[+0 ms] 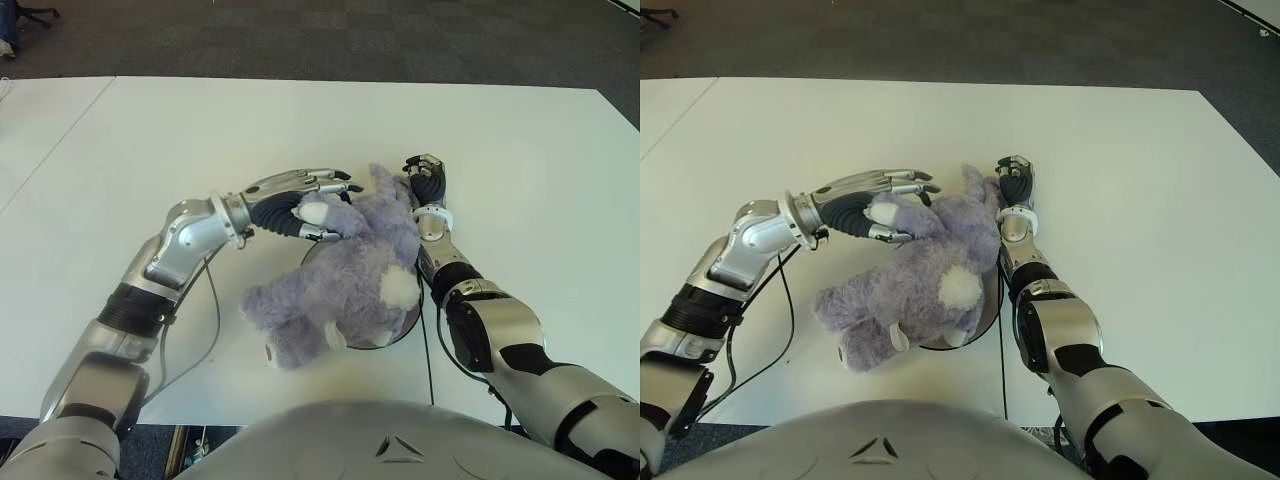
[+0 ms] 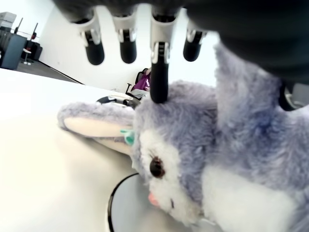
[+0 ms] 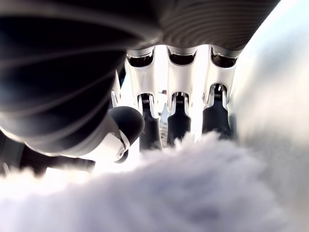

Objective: Put the doll into the plate.

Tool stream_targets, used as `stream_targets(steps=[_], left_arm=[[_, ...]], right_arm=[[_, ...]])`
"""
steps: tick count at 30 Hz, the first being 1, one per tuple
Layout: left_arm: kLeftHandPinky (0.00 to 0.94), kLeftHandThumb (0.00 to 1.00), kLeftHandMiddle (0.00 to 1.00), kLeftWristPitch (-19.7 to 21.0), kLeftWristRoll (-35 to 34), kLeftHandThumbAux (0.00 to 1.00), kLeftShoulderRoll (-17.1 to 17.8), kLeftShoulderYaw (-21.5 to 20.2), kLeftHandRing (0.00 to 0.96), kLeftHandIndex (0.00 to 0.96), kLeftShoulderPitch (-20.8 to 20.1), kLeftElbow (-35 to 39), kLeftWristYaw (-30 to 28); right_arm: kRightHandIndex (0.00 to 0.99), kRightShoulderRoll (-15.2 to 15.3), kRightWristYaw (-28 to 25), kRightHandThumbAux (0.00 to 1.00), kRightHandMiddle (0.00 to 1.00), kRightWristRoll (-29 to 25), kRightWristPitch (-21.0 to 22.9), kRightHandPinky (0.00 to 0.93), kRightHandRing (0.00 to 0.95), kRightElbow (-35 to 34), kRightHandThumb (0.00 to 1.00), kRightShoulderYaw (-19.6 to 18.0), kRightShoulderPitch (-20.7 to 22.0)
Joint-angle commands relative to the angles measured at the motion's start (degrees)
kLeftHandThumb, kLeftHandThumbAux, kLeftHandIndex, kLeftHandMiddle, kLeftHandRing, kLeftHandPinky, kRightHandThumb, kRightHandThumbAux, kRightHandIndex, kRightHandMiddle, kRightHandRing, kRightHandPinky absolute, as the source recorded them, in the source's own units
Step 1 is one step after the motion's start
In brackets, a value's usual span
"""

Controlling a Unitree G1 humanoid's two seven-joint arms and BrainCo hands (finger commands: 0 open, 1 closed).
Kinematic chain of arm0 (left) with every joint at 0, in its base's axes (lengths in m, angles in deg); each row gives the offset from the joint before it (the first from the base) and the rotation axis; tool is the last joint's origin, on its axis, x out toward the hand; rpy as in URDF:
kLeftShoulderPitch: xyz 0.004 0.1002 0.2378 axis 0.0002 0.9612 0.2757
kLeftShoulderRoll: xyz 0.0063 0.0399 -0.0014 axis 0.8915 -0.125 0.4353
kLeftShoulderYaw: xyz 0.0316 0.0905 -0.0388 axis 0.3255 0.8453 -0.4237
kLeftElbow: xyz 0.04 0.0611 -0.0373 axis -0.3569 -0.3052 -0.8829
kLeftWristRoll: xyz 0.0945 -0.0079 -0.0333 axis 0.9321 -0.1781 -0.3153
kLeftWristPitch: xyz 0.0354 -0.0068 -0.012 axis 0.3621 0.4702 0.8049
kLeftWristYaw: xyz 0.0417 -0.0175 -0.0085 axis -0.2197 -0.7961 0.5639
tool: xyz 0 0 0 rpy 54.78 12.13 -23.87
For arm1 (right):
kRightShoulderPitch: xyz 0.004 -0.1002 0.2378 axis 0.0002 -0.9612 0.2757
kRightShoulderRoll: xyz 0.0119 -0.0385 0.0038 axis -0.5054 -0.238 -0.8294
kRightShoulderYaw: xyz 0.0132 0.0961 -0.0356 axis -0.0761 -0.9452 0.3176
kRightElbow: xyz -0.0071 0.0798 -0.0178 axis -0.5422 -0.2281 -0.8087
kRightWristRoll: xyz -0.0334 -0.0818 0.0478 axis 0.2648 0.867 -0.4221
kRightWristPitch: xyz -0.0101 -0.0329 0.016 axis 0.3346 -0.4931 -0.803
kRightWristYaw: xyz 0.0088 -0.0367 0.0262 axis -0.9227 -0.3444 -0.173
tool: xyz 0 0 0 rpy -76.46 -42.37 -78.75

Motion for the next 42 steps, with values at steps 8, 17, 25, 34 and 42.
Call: stream_targets(steps=[8, 17, 25, 34, 42], left_arm=[[0.0, 0.297, 0.0, 3.57, -6.04, 0.187, 0.91, -1.77, 0.0, 0.0, 0.14, 1.42, -4.46], [0.0, 0.331, 0.0, 1.66, -14.86, 0.2, 2.6, -4.08, 0.0, 0.0, 0.2, 0.55, -8.77], [0.0, 0.322, 0.0, 1.48, -29.65, 0.236, 6.82, -7.58, 0.0, 0.0, -0.99, 4.24, -19.05], [0.0, 0.343, 0.0, 0.43, -42.23, 0.278, 13.99, -13.7, 0.0, 0.0, 0.85, 2.6, -33.72], [0.0, 0.405, 0.0, 3.7, -44.24, 0.253, 20.55, -20.98, 0.0, 0.0, 0.79, -1.44, -39.97]], right_arm=[[0.415, -1.76, -1.37, 0.689, 0.478, -0.36, 5.74, 0.586, 0.635, 7.35, 0.834, -0.48, -10.36], [0.414, -1.89, -1.38, 0.693, 0.461, -0.51, 5.42, 0.479, 0.474, 7.34, 0.83, -0.64, -10.48], [0.414, -2.21, -1.19, 0.693, 0.461, -0.34, 5.06, 0.462, 0.473, 7.24, 0.829, -0.45, -10.53], [0.414, -2.48, -0.87, 0.694, 0.457, -0.13, 5.63, 0.462, 0.438, 7.29, 0.827, -0.19, -10.47], [0.414, -2.75, -0.92, 0.694, 0.458, -0.18, 5.3, 0.454, 0.443, 7.25, 0.828, -0.17, -10.41]])
